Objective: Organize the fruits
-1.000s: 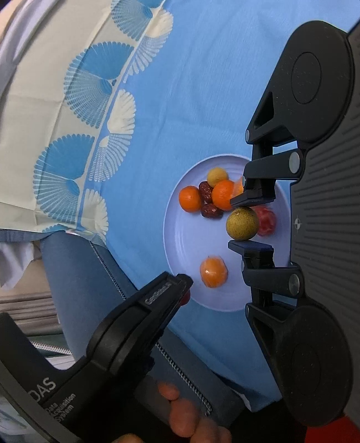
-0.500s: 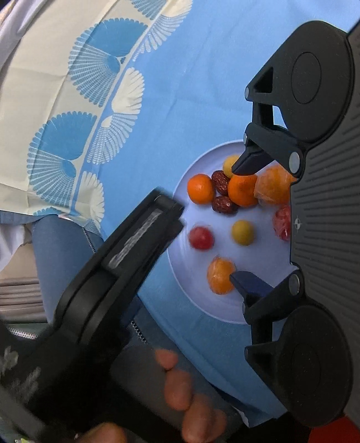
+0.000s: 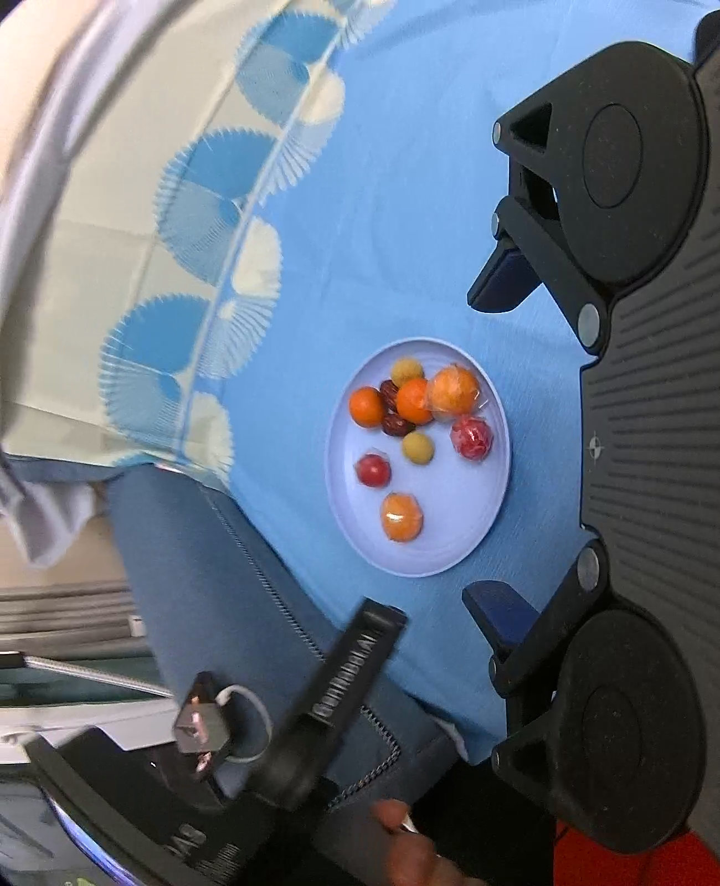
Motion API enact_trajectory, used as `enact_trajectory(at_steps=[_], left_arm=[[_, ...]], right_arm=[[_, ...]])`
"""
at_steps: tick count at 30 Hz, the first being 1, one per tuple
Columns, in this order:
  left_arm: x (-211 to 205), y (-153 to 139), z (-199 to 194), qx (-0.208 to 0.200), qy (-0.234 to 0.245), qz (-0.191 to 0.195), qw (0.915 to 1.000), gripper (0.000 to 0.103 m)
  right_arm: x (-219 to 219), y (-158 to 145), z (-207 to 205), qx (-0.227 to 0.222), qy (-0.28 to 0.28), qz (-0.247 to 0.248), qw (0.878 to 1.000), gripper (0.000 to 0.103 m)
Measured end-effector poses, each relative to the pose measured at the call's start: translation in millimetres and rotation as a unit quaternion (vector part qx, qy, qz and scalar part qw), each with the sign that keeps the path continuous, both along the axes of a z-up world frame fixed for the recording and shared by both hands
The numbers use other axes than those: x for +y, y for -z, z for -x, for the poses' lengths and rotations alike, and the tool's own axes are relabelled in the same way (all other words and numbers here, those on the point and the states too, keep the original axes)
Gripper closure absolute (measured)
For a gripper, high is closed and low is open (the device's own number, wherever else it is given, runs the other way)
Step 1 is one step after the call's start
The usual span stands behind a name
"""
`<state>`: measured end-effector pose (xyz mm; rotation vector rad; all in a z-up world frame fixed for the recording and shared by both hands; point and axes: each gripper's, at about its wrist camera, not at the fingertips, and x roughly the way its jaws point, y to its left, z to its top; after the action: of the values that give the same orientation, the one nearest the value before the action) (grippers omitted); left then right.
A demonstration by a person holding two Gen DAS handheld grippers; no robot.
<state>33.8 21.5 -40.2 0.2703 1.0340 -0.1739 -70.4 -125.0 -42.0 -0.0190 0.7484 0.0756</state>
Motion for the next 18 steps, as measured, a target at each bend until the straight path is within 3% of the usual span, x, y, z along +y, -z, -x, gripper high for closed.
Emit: enact_trajectory(at_steps=[8,18], left_arm=[[2,-16,43,-0.025,0.004,0.01,0.9996,0.0],[-1,-24,57,-0.042,0.013,0.013,0.9989,0.0]], right_arm=[[6,-19,40,-0.037,0.014,0.021,0.999,0.001],[7,-29,55,-0.059,0.025,0.029,0.998,0.001]])
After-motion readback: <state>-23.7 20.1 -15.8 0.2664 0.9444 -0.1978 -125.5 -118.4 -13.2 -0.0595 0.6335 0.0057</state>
